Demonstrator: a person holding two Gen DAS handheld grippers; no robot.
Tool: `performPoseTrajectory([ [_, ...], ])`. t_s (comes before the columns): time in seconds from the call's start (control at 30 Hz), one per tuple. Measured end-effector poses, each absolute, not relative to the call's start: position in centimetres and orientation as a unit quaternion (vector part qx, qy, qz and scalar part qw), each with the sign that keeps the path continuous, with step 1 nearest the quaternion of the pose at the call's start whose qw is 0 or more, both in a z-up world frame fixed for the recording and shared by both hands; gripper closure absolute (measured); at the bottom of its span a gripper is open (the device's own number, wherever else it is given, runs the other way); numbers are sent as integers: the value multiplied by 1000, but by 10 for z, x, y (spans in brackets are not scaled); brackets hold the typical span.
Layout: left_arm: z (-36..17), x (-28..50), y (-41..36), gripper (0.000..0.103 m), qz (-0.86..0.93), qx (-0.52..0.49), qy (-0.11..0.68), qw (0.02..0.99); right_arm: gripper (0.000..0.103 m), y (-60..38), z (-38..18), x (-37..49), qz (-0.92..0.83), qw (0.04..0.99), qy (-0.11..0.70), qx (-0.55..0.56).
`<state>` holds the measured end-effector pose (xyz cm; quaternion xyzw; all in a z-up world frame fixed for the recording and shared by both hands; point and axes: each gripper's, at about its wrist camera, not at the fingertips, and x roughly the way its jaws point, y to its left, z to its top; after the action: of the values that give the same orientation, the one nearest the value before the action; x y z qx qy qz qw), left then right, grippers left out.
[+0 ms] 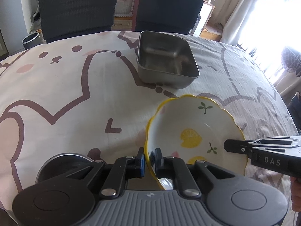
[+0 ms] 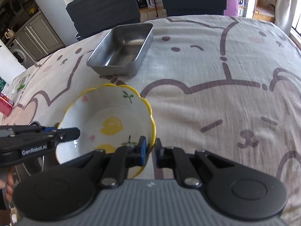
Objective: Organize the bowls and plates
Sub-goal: 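Grasp the lemon bowl rim with the right gripper while the left gripper grasps its rim, then lift and carry the lemon bowl with both grippers toward the cream bowl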
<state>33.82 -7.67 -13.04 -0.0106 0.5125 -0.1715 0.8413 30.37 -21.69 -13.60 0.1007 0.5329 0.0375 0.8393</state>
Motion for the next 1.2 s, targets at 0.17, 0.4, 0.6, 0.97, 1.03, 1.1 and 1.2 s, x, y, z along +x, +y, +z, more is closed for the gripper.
performPoseTrajectory([
  [0.17, -133, 339, -75, 91, -175, -21, 515, 839, 90, -216, -143, 306, 38, 834, 539, 107],
  [0.4, -133, 338, -76, 91, -178, -16, 511, 841, 89, -215, -144, 305, 33, 834, 539, 116],
  [0.6, -131, 336, -77, 92, -176, -13, 507, 843, 91, -216, -143, 306, 25, 836, 535, 119],
  [0.97, -103, 317, -84, 92, -191, -18, 481, 856, 92, -226, -116, 291, 13, 854, 507, 115],
  [1.03, -94, 311, -84, 92, -192, -20, 473, 860, 93, -228, -106, 284, 14, 860, 497, 117],
  [1.1, -83, 302, -83, 92, -194, -22, 464, 864, 93, -229, -96, 277, 16, 866, 486, 118],
  [1.2, -68, 289, -80, 93, -196, -25, 452, 870, 93, -228, -80, 264, 21, 876, 468, 115],
])
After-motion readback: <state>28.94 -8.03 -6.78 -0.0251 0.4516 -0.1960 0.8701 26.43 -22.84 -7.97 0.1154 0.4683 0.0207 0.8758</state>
